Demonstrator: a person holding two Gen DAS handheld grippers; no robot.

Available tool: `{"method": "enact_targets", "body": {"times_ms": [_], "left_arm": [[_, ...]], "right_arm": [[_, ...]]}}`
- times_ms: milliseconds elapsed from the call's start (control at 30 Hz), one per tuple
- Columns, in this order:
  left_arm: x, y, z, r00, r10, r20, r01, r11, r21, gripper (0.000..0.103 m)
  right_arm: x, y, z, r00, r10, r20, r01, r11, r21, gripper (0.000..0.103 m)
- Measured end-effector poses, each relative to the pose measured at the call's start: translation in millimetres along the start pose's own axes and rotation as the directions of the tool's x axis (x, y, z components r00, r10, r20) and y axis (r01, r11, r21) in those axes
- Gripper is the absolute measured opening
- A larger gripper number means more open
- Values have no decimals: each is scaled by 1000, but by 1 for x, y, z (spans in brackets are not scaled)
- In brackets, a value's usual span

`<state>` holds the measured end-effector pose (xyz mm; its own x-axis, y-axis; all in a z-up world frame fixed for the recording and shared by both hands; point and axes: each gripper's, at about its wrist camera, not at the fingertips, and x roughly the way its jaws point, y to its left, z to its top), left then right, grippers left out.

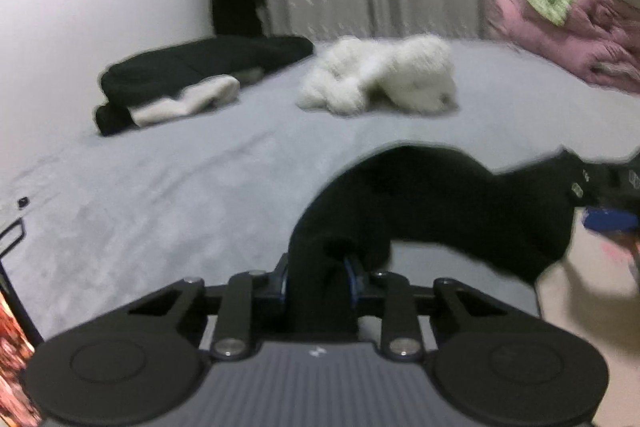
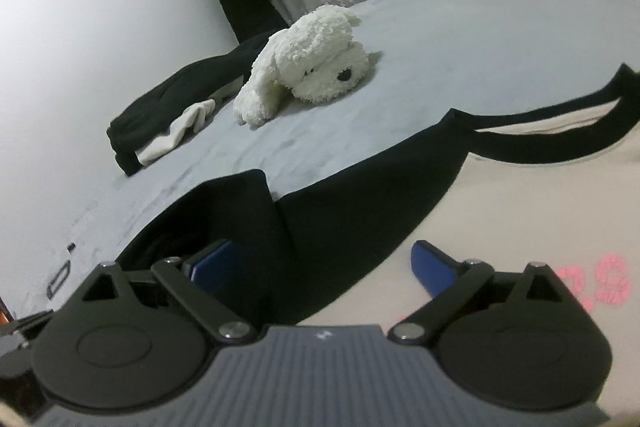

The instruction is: Fold clothes

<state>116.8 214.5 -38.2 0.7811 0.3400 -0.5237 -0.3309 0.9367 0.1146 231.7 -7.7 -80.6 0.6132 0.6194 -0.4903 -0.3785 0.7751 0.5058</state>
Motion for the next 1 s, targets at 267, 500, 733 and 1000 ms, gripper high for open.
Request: {"method": "enact_targets", "body": {"times_ms": [267, 500, 733, 1000], "left_arm": [[-21, 11, 14, 961, -228, 159, 259, 943, -210, 25], [-18, -33, 2, 880, -471, 55, 473, 880, -46, 25], [-31, -71, -14, 804, -587, -97, 594, 785, 175, 53], [-51, -49, -18, 817, -567, -103, 576, 795, 190, 74]], "right_arm": [[-10, -11, 11, 998, 63, -8, -62, 992, 106, 97], [-23, -19, 21, 969, 246, -13, -239, 949, 204, 83], [-22, -10, 23, 941, 336, -42, -324, 928, 183, 73], [-15, 4, 18, 940, 331, -88, -321, 941, 109, 55]]}}
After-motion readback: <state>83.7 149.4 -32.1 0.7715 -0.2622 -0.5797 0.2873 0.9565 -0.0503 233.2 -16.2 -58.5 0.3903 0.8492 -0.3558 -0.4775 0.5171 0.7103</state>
